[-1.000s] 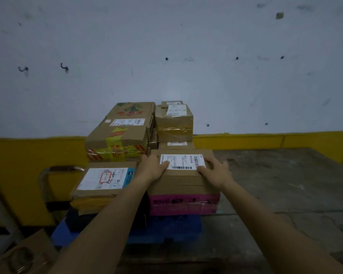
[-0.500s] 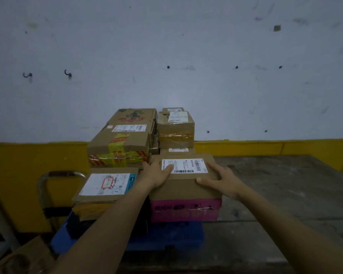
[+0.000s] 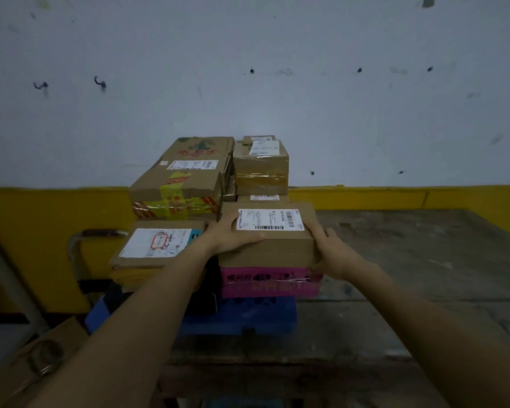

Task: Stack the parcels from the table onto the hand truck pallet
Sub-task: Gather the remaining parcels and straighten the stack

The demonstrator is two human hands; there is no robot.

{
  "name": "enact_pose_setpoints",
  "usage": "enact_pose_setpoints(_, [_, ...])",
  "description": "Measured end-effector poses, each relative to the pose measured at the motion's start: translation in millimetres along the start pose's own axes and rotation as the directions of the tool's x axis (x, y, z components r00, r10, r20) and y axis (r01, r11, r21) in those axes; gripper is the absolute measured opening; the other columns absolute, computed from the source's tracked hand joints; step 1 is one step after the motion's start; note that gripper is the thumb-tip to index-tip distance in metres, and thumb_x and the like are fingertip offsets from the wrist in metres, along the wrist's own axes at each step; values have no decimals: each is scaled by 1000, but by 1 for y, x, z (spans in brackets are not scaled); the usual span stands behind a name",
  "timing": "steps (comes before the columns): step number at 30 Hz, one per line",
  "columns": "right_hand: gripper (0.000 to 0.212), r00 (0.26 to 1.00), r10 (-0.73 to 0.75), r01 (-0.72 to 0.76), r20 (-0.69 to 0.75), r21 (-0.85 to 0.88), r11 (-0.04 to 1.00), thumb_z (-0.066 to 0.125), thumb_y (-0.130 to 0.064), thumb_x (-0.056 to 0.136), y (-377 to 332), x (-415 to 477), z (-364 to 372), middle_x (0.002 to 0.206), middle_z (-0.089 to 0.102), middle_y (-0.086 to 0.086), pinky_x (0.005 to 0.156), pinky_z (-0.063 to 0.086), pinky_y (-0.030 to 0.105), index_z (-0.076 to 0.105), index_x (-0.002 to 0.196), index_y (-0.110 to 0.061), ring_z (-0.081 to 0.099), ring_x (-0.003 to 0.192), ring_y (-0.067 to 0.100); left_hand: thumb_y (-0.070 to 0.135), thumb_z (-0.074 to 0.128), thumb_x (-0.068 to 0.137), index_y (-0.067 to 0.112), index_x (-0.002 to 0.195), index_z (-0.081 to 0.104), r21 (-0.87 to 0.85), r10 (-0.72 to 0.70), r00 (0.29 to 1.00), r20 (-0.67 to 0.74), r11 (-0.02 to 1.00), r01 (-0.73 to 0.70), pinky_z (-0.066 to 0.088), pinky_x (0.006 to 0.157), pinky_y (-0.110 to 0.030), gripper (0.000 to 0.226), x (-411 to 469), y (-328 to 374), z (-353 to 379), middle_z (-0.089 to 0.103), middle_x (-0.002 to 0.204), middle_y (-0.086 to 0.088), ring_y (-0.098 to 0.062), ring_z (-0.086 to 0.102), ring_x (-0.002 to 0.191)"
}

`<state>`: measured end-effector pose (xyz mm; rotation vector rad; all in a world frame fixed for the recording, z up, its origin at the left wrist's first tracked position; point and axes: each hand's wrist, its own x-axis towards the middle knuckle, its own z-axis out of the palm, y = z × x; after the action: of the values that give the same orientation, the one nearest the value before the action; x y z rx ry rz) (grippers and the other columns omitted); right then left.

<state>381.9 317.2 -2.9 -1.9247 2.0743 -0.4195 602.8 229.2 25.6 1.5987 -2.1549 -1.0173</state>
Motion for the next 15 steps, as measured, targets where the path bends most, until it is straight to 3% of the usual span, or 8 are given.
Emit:
enact_pose_setpoints(6, [103,1000,-7,7,1,21,1000,68,-12,80,0,2,-1,133,38,19,90,47,42,-8,146,-35,52,111,35,35,85,60,35,148,-3,306,23,1000,16,952,-27,20,113,-50,125,-16,-1,2,1,155,-19,-38,4,143])
enact_pose_setpoints(12, [102,1000,-15,16,-6,46,999,66,-11,81,2,7,-2,124,51,24,78,44,34,-8,147,-33,58,103,35,25,84,65,33,148,-10,395,35,999,-7,918,-29,27,110,-48,125,-17,0,6,4,153,-20,-40,17,140])
enact_pose_setpoints(15, [102,1000,-9,10,-19,60,998,66,-10,81,2,9,0,126,51,21,80,46,35,-8,146,-34,58,104,33,22,83,66,34,148,-9,384,42,999,-29,923,-27,29,109,-48,124,-13,0,7,6,152,-20,-41,23,138])
